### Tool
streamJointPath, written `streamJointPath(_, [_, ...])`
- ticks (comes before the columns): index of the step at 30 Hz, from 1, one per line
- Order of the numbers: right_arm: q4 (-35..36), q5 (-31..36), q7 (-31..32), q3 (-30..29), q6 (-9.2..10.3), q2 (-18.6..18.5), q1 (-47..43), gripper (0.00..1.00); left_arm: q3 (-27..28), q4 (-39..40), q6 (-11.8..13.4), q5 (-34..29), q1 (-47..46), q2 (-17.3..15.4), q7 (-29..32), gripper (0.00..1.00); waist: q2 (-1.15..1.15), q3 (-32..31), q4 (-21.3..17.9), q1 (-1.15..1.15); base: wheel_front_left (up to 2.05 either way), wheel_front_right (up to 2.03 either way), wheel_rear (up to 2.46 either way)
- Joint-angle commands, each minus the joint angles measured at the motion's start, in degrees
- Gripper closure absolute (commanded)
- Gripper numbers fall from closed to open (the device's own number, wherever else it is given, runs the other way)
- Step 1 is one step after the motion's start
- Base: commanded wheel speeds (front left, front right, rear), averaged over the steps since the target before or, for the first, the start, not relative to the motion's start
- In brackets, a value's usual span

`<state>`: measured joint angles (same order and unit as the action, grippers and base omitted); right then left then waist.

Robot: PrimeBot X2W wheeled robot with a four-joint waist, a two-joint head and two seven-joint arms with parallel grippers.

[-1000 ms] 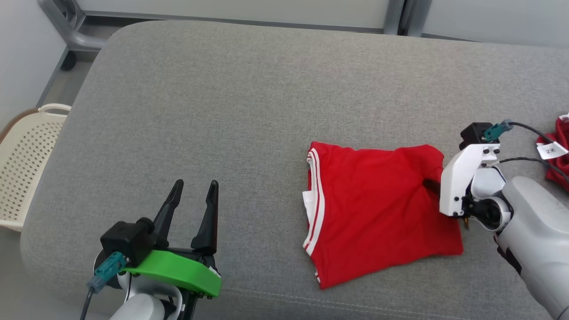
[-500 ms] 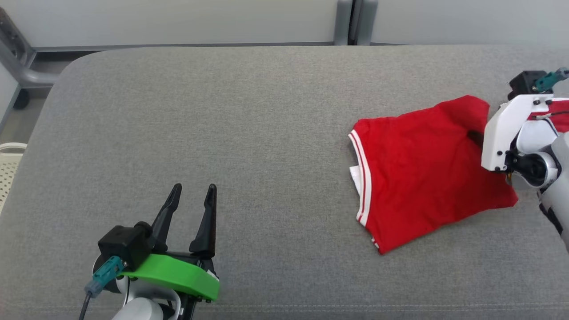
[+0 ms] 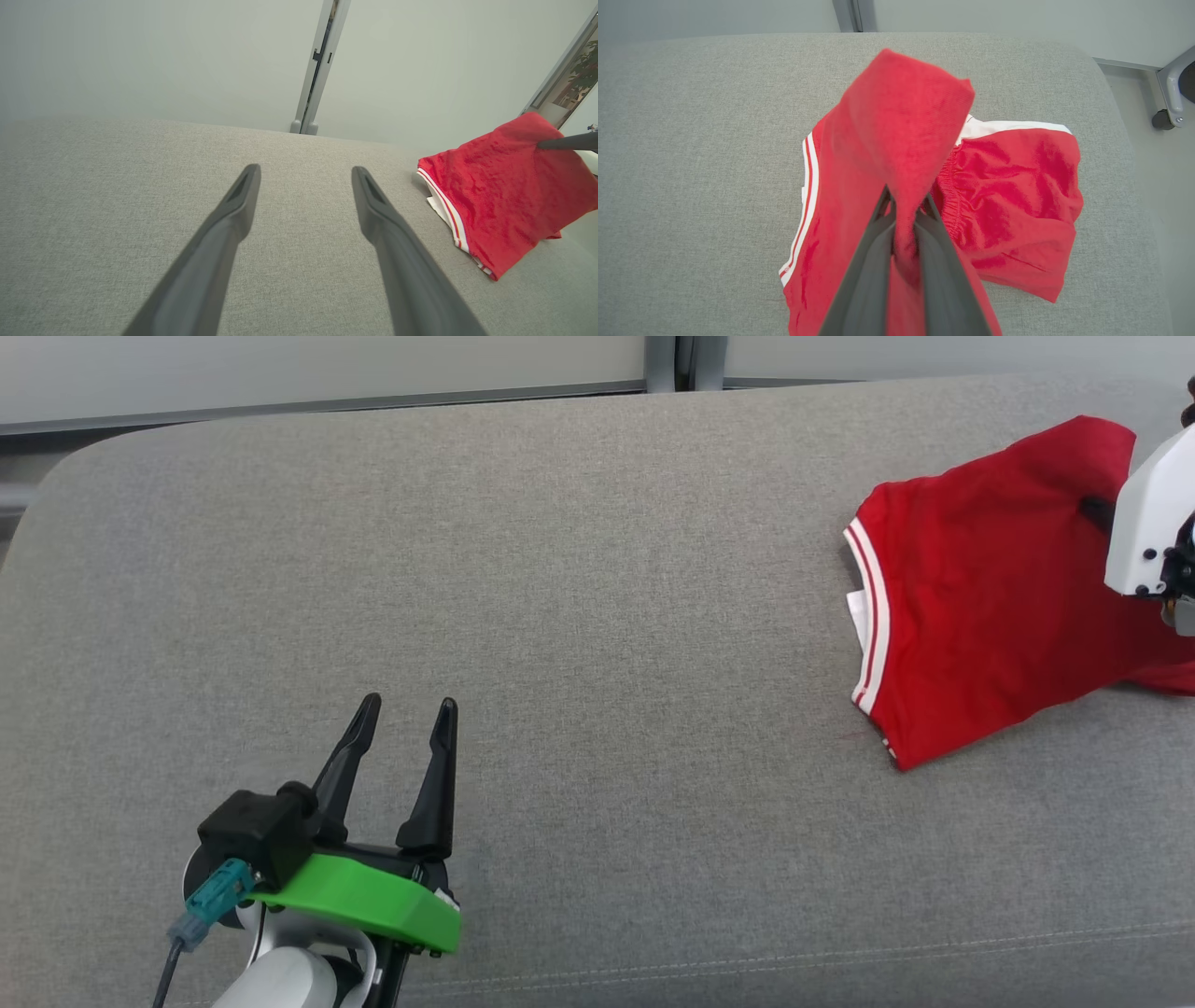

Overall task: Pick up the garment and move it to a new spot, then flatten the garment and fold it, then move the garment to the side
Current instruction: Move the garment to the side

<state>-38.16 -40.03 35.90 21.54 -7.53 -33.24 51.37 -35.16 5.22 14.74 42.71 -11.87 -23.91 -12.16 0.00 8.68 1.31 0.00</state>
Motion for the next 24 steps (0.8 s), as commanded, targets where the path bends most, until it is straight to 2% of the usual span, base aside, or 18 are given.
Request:
streamJointPath(1, [0.8,0.8,0.6,-0.5,0.09,-0.5,0.9,1.0,0.0,0.4,0.4,-0.7,-1.0,-0.5,0.3,0.0,0.0,0.8,-0.9,0.0,0.0,0.0,0.0])
streamJointPath(16, [4.0,5.6,5.2,-3.9,0.09,-4.9,5.6,1.0,-0.3,3.5,1.1,-1.7,-2.3,-2.1,1.9,0.0,0.0,4.0,-2.3,0.0,0.0,0.0,0.0])
streamJointPath(24, [0.8,10.0,1.4,-5.8,0.09,-6.8,4.9,1.0,-1.0,5.2,1.4,-2.9,-4.3,-3.4,3.9,0.0,0.0,8.3,-2.0,0.0,0.0,0.0,0.0])
